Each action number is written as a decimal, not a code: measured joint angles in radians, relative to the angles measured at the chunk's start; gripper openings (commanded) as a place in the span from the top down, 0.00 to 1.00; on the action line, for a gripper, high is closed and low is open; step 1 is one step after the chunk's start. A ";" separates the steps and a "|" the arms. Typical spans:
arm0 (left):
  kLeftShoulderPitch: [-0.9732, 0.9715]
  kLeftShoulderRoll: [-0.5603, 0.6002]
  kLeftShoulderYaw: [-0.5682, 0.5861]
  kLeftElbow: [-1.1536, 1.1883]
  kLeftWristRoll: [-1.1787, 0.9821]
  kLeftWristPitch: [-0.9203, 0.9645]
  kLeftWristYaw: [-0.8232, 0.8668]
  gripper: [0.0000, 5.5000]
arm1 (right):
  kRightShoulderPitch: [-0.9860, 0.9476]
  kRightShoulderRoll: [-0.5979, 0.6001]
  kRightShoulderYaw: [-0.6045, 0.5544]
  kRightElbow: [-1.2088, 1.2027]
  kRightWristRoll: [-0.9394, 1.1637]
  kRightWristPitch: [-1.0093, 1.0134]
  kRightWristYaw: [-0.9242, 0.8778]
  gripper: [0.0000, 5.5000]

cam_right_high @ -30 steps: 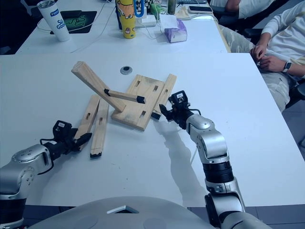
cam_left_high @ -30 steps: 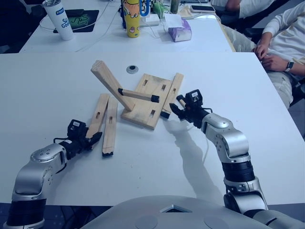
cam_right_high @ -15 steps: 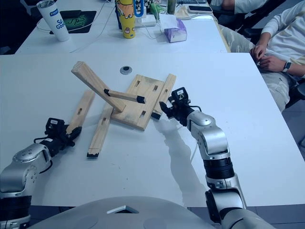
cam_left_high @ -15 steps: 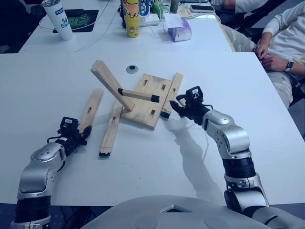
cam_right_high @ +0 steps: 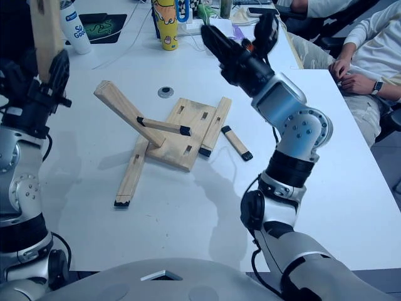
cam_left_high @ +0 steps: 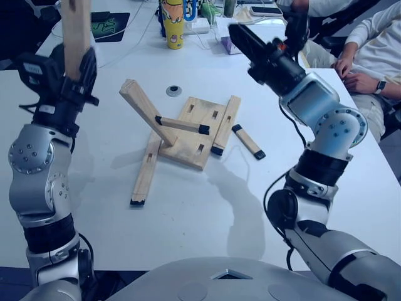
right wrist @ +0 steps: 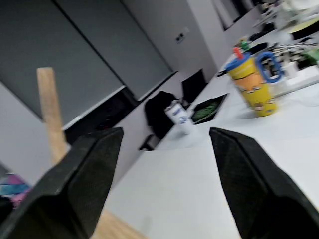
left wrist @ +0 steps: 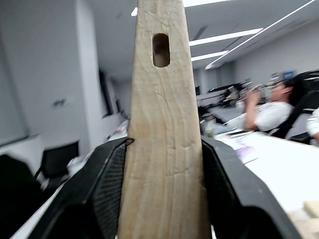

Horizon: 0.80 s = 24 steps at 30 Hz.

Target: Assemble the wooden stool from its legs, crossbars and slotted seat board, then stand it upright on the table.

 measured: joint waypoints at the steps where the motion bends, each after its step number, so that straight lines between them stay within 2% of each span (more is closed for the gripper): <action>1: -0.010 0.004 -0.017 -0.017 -0.004 0.002 -0.013 0.63 | -0.027 0.019 -0.008 0.002 0.060 0.020 -0.035 0.42; 5: -0.021 0.028 -0.063 -0.059 -0.019 0.023 -0.071 0.63 | -0.121 0.057 -0.009 0.021 0.237 0.041 -0.156 0.42; 9: -0.021 0.049 -0.090 -0.070 -0.028 0.045 -0.110 0.63 | -0.127 0.049 0.013 0.039 0.307 0.025 -0.211 0.42; 24: 0.046 0.062 -0.158 -0.132 -0.033 0.088 -0.186 0.63 | -0.151 -0.024 0.096 0.118 0.368 -0.112 -0.220 0.42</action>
